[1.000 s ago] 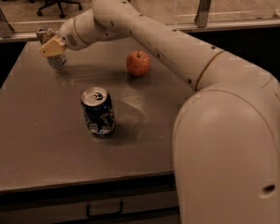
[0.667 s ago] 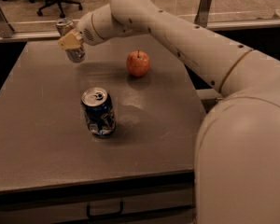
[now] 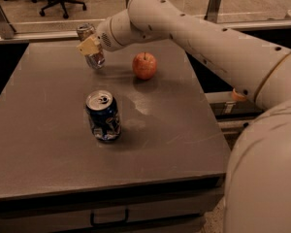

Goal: Move redbull can near apple

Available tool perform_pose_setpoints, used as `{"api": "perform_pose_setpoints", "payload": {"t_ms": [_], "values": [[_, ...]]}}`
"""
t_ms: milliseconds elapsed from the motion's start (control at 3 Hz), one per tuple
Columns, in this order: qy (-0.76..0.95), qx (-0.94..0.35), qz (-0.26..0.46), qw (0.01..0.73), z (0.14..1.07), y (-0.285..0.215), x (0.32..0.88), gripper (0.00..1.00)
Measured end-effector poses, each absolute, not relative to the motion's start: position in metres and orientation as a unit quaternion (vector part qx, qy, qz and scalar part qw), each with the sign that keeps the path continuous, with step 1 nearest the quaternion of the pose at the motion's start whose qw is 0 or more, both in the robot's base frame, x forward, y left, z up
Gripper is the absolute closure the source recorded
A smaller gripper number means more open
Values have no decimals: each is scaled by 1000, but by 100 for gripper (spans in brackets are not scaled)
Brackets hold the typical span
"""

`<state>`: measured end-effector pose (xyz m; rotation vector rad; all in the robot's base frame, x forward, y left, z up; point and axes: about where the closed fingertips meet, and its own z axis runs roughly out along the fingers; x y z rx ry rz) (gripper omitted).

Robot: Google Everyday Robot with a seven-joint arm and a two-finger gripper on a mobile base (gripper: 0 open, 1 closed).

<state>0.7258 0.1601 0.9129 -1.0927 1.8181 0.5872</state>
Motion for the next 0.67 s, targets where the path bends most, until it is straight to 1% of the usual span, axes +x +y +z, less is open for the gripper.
{"api": "perform_pose_setpoints", "payload": {"t_ms": [667], "values": [[776,-393,216,443,899,121,711,36]]}}
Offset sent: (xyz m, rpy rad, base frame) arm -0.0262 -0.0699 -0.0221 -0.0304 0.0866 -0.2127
